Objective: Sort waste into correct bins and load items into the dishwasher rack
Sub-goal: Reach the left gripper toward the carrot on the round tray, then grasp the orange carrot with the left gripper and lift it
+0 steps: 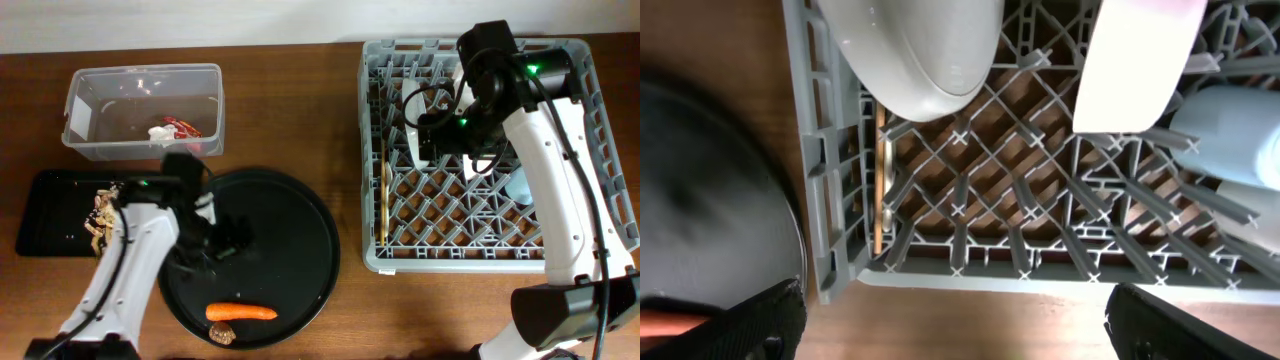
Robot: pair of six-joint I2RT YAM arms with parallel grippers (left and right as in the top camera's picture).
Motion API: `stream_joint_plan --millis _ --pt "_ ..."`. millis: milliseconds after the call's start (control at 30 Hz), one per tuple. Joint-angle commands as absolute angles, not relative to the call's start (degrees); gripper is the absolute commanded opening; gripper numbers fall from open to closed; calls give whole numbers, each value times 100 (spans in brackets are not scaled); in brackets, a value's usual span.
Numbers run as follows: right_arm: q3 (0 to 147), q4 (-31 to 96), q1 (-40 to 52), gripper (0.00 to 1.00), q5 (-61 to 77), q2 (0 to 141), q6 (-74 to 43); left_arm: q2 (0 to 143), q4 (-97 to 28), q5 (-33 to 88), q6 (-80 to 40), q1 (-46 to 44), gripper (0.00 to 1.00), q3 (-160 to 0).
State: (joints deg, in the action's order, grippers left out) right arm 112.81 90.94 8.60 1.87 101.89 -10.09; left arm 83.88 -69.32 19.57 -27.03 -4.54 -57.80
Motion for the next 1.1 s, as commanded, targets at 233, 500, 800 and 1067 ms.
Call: stream_joint_plan --millis 233,500,800,1067 --pt "11314 9091 810 99 60 10193 -812 8377 -5395 2209 -5017 -1304 99 -4202" --pt "11310 9087 810 99 23 10195 -810 8374 -5664 2497 -5137 -1400 99 -4193" --pt "11306 9089 709 99 21 10202 -792 7822 -5946 2495 -5015 -1382 99 -4204" --pt "11306 9172 624 98 86 10202 -792 7550 -6012 1623 -5081 -1382 99 -4191"
